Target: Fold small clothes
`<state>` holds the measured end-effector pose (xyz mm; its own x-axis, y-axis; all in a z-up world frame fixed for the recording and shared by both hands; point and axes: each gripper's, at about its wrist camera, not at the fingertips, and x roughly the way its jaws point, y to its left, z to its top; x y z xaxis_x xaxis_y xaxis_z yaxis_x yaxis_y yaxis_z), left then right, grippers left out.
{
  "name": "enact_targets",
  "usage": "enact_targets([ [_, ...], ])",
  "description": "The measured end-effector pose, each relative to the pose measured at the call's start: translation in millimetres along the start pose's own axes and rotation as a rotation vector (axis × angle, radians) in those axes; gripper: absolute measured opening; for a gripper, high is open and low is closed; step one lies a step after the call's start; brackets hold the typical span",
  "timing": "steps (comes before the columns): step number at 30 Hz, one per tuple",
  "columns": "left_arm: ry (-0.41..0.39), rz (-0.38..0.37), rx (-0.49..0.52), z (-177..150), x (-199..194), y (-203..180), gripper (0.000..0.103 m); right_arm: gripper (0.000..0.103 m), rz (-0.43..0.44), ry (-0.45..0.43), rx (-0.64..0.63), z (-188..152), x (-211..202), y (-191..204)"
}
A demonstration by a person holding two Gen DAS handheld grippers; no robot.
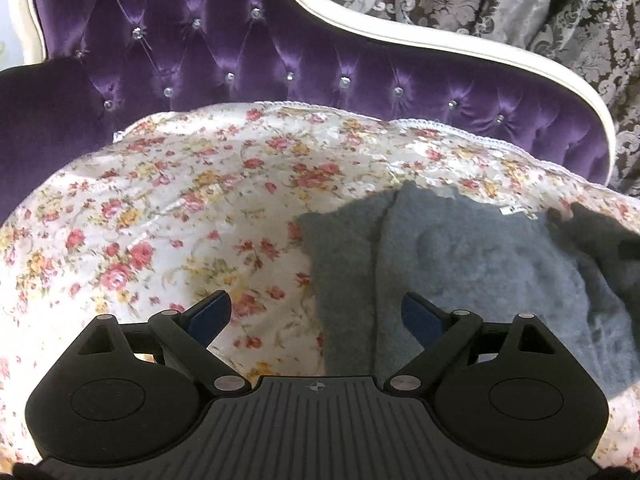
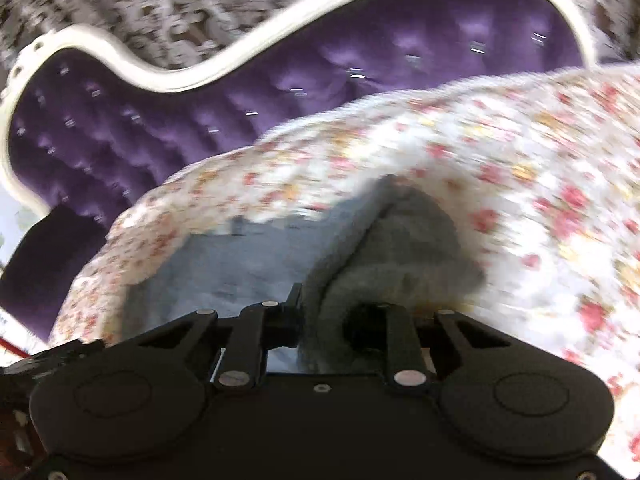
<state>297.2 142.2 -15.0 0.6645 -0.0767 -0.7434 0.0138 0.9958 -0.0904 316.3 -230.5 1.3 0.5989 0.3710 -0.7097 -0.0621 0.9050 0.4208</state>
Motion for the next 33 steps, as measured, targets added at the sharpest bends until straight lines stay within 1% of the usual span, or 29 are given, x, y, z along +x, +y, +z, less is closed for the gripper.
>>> enact_targets([
  [3, -0.008, -0.014, -0.039, 4.5, -2.5, 9.4, 0.093, 0.032, 0.054, 0.003, -0.029, 10.8, 11.8, 33.3],
  [7, -0.013, -0.039, -0.083, 8.7, -7.1, 23.5, 0.093, 0.031, 0.117, 0.032, -0.08, 18.2, 39.6, 79.9],
  [9, -0.014, -0.032, -0.096, 10.0, -7.5, 30.3, 0.093, 0.029, 0.145, 0.056, -0.099, 15.1, 57.9, 103.3],
  [10, -0.014, -0.027, -0.106, 10.7, -7.1, 33.6, 0.093, 0.022, 0.161, 0.068, -0.107, 12.5, 65.5, 113.1],
  [13, -0.009, -0.024, -0.145, 12.7, -5.1, 45.7, 0.093, 0.014, 0.214, 0.103, -0.134, 1.2, 84.7, 141.6],
  [17, 0.003, -0.037, -0.194, 12.8, -3.5, 59.6, 0.093, 0.015, 0.246, 0.147, -0.178, -11.9, 106.2, 174.0],
  [19, 0.002, -0.046, -0.213, 11.9, -4.4, 64.9, 0.093, 0.022, 0.263, 0.142, -0.177, -14.5, 106.5, 180.1],
  [21, 0.002, -0.054, -0.225, 11.2, -5.0, 68.2, 0.093, 0.024, 0.251, 0.1, -0.198, -14.6, 97.0, 181.1],
  [22, 0.001, -0.059, -0.23, 11.1, -5.2, 69.1, 0.093, 0.029, 0.24, 0.078, -0.219, -14.6, 91.2, 181.5],
  [23, -0.001, -0.063, -0.233, 11.0, -5.5, 69.3, 0.093, 0.043, 0.224, 0.05, -0.248, -15.8, 81.5, 179.3],
  [24, -0.003, -0.067, -0.234, 10.6, -5.8, 68.8, 0.093, 0.051, 0.206, 0.021, -0.278, -17.7, 70.5, 176.2],
  [25, -0.003, -0.071, -0.234, 10.4, -5.8, 67.9, 0.093, 0.071, 0.184, -0.006, -0.302, -19.9, 61.3, 174.2],
  [26, -0.002, -0.078, -0.232, 10.2, -5.5, 66.4, 0.093, 0.087, 0.161, -0.035, -0.326, -23.5, 50.6, 170.3],
  [27, -0.002, -0.085, -0.227, 9.9, -5.4, 64.5, 0.093, 0.088, 0.145, -0.065, -0.348, -27.9, 39.6, 164.9],
  [28, -0.006, -0.092, -0.222, 9.0, -5.7, 62.3, 0.093, 0.088, 0.129, -0.091, -0.37, -33.6, 30.1, 161.4],
  [29, -0.01, -0.097, -0.214, 8.3, -5.8, 60.0, 0.093, 0.091, 0.107, -0.111, -0.397, -39.8, 21.9, 160.1],
  [30, -0.012, -0.102, -0.205, 7.4, -5.9, 57.3, 0.093, 0.096, 0.069, -0.136, -0.432, -47.7, 12.9, 158.1],
  [31, -0.016, -0.106, -0.193, 6.2, -6.1, 54.2, 0.093, 0.103, 0.015, -0.162, -0.468, -56.7, 4.7, 157.4],
  [33, -0.022, -0.116, -0.175, 4.6, -6.0, 48.5, 0.093, 0.103, -0.075, -0.209, -0.541, -76.2, -7.8, 158.0],
])
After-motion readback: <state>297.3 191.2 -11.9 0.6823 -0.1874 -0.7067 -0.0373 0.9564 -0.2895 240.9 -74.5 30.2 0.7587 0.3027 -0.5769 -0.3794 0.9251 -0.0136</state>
